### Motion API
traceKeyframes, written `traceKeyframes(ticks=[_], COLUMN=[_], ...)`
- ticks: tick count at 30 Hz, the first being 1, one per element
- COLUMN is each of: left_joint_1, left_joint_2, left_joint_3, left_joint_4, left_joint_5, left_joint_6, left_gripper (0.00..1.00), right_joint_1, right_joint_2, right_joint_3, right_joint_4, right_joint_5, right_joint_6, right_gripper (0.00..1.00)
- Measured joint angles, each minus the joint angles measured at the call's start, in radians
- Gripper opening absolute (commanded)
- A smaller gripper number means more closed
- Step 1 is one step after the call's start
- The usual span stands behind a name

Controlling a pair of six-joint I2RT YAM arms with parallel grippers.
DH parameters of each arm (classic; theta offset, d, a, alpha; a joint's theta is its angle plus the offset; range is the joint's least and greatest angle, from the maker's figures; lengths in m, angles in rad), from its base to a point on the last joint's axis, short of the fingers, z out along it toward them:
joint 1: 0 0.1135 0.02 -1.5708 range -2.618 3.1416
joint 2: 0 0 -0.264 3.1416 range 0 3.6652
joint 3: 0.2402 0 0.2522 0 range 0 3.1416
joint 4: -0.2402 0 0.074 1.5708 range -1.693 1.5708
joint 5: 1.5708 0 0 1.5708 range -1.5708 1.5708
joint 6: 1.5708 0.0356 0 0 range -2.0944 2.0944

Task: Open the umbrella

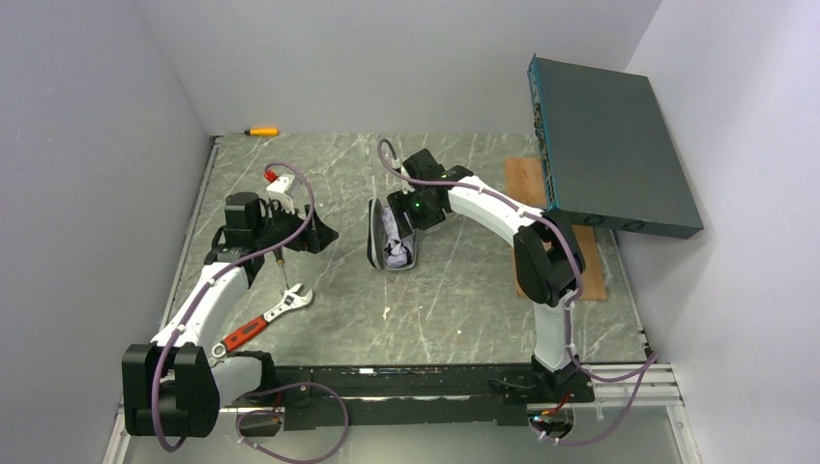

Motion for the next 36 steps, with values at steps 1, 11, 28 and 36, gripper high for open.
traceKeyframes(ticks=[1, 11, 28, 36], left_joint_1=[0.000, 0.000, 0.000, 0.000], left_joint_2=[0.000, -0.019, -0.054, -0.048], left_joint_3=[0.000, -0.018, -0.017, -0.005], left_joint_4=[-0.001, -0.012, -0.071, -0.073], left_joint_5=[0.000, 0.000, -0.018, -0.039], left_joint_6=[0.000, 0.003, 0.023, 0.032], left_gripper=[0.87, 0.88, 0.89, 1.00], right_joint_1=[0.000, 0.018, 0.056, 0.030], right_joint_2=[0.008, 0.058, 0.176, 0.171], right_joint_3=[0.001, 0.062, 0.141, 0.164], right_joint_4=[0.000, 0.003, -0.019, 0.010], right_joint_5=[-0.001, -0.031, 0.112, 0.084], right_joint_6=[0.011, 0.088, 0.094, 0.069], right_gripper=[0.69, 0.70, 0.00, 0.00])
